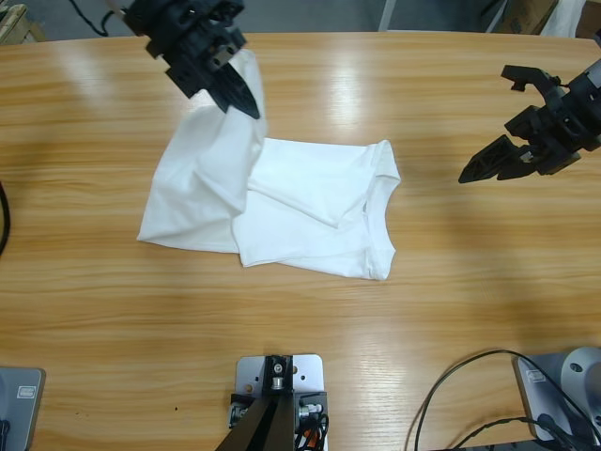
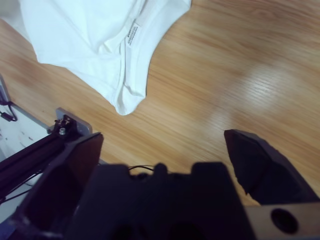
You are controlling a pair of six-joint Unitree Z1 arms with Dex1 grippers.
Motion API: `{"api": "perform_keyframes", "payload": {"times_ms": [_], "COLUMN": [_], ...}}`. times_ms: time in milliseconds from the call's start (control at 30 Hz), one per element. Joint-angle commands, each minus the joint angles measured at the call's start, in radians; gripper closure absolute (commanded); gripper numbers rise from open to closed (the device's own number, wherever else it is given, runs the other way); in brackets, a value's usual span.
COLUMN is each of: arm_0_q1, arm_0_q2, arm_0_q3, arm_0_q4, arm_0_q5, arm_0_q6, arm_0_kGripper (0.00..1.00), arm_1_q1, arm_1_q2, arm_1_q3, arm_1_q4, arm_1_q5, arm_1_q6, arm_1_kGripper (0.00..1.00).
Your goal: Fold clothes
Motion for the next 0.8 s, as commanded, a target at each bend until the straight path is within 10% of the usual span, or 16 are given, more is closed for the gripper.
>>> {"api": "perform_keyframes", "payload": {"times_ms": [33, 800], "arm_0_q1": [-0.087, -0.230], "arm_0_q2": [0.131, 0.415], "arm_0_q3": [-0.056, -0.333], "arm_0_q4": [0.034, 0.123], "arm_0_q5": [-0.032, -0.062], "arm_0_q6": [-0.023, -0.040], "arm_0_kGripper": [1.000, 1.000], "arm_1_q1": [0.010, 0.009], "arm_1_q2": [-0.027, -0.051], "arm_1_q3": [0.032, 0.060], "arm_1_q4": [-0.005, -0.003], "arm_1_q5": [0.013, 0.006], "arm_1_q6": [0.014, 0.013], "arm_1_kGripper": [0.000, 0.000]}}
